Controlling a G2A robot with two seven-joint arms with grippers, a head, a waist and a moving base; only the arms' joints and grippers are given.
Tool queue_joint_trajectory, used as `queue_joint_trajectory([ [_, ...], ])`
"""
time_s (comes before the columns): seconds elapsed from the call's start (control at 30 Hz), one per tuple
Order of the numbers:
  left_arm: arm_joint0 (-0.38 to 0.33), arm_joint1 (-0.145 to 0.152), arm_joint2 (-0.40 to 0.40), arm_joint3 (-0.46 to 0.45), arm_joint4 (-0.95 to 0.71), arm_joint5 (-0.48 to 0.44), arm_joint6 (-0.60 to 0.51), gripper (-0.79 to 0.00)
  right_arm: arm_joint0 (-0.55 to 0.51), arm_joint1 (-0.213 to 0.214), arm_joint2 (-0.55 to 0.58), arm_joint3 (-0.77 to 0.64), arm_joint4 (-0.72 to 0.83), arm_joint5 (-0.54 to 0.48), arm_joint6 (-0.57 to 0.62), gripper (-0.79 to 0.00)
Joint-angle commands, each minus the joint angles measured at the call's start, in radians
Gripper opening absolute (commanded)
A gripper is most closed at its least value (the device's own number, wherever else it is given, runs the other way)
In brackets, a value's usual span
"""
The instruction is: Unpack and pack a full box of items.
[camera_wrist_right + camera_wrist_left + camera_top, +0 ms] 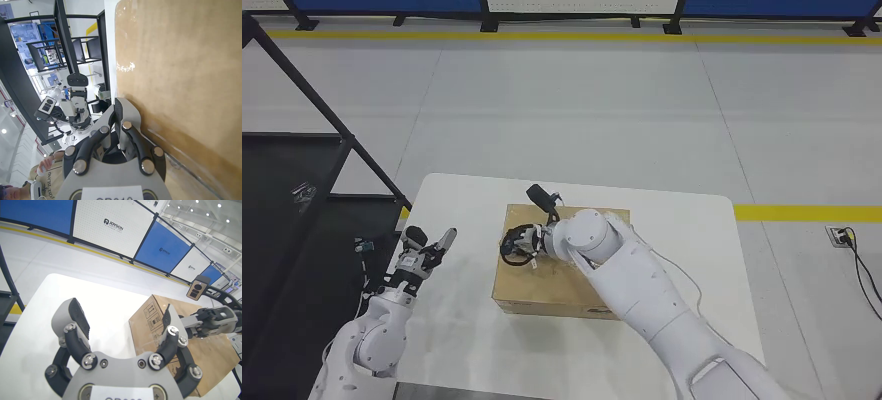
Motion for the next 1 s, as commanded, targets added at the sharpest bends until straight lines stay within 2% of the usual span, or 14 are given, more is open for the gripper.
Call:
queue_joint_trajectory([
  [0.0, -0.001, 0.0, 0.001, 0.002, 0.001, 0.0, 0.001, 0.0, 0.012, -0.006, -0.006, 0.025, 0.001, -0.016, 0.005, -0.785],
  [0.23, -0.001, 0.0, 0.001, 0.002, 0.001, 0.0, 0.001, 0.0, 0.021, -0.005, -0.021, 0.038, -0.057, -0.052, 0.033, -0.785],
  [0.47, -0.001, 0.0, 0.001, 0.002, 0.001, 0.0, 0.001, 0.0, -0.04, 0.038, 0.009, -0.075, -0.139, -0.026, 0.077, -0.785],
  [0.67, -0.001, 0.0, 0.001, 0.002, 0.001, 0.0, 0.001, 0.0, -0.148, 0.094, 0.079, -0.281, -0.222, 0.017, 0.086, -0.785],
  [0.83, -0.001, 0.0, 0.001, 0.002, 0.001, 0.0, 0.001, 0.0, -0.274, 0.143, 0.149, -0.514, -0.321, 0.096, 0.107, -0.785],
  [0.97, -0.001, 0.0, 0.001, 0.002, 0.001, 0.0, 0.001, 0.0, -0.356, 0.173, 0.205, -0.646, -0.384, 0.164, 0.134, -0.785],
])
